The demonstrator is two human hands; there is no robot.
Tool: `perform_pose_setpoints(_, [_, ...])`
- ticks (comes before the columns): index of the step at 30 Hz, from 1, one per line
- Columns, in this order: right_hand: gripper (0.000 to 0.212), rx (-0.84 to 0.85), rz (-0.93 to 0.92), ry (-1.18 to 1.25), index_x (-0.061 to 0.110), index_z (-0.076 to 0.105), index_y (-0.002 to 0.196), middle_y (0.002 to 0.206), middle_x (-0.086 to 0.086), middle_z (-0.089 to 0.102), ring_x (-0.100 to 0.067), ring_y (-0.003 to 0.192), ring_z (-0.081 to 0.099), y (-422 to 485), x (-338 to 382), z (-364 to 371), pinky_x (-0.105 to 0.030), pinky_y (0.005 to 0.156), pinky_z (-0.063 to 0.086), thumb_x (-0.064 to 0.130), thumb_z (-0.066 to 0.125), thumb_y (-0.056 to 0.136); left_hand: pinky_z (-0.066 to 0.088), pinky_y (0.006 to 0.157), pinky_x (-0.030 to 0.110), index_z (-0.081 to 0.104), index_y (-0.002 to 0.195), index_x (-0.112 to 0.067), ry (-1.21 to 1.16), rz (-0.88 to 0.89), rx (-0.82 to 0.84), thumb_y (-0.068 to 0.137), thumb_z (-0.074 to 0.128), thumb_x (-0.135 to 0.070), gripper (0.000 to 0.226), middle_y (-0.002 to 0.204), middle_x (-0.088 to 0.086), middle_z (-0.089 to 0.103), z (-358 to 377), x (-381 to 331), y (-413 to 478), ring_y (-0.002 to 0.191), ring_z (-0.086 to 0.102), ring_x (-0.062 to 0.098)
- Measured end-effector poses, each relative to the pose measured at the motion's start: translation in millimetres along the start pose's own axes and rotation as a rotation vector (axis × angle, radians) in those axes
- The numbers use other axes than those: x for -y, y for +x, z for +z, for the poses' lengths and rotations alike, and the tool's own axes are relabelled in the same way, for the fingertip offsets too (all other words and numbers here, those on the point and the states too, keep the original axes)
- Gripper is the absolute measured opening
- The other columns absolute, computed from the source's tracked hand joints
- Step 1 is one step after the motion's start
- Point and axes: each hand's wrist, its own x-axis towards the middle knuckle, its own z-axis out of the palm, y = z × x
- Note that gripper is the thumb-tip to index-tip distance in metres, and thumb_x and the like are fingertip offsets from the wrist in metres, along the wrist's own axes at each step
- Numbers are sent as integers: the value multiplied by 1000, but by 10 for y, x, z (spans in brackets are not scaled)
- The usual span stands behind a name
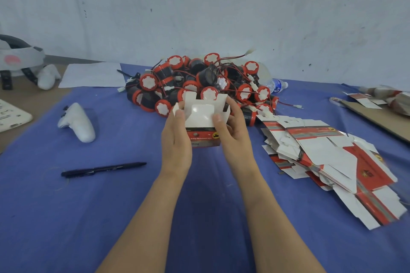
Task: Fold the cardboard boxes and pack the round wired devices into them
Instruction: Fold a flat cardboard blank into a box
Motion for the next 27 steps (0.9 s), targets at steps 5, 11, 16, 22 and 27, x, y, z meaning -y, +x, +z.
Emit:
perform_pose_setpoints(5, [13, 17, -29, -23, 30, 54, 110, 113, -5, 61, -16, 102, 62, -18, 33, 27, -24, 74, 53, 26, 53, 97, 49, 68, 10, 50, 112, -40, 28, 8, -29, 94, 21, -57, 39, 105, -13, 62, 1, -69, -14, 91, 61, -7])
perform_pose_setpoints(11, [16, -47, -80, -279, 31, 53, 83, 97, 2, 53, 0, 80, 50, -35, 8, 61, -13, 68, 42, 34, 48, 98, 50, 66, 18, 54, 95, -30, 142, 39, -32, 99, 36, -45, 24, 98, -4, 60, 19, -64, -5, 87, 58, 9])
perform_pose_setpoints(16, [39, -42, 96, -83, 34, 64, 96, 111, 7, 62, 3, 92, 59, -58, 23, 121, -14, 74, 47, 63, 39, 88, 49, 60, 13, 55, 107, -21, 28, -52, 16, 88, 39, 1, 33, 100, -16, 59, -4, -20, 15, 79, 57, -9])
perform_pose_setpoints(22, [64, 89, 308, 320, 41, 53, 131, 143, 5, 49, -14, 132, 45, 28, -27, 28, -40, 114, 32, 77, 40, 80, 48, 57, 9, 60, 98, -32, -9, -77, 51, 86, 34, 6, 48, 95, -17, 61, -38, -35, 33, 76, 57, -14])
perform_pose_setpoints(27, [55, 23, 409, 329, 26, 50, 136, 137, -7, 55, -25, 124, 53, 53, -75, -41, -41, 102, 45, 46, 57, 85, 49, 79, 11, 49, 104, -39, 130, 36, 307, 88, 39, 10, 53, 122, -16, 45, -42, -43, -27, 112, 48, 2])
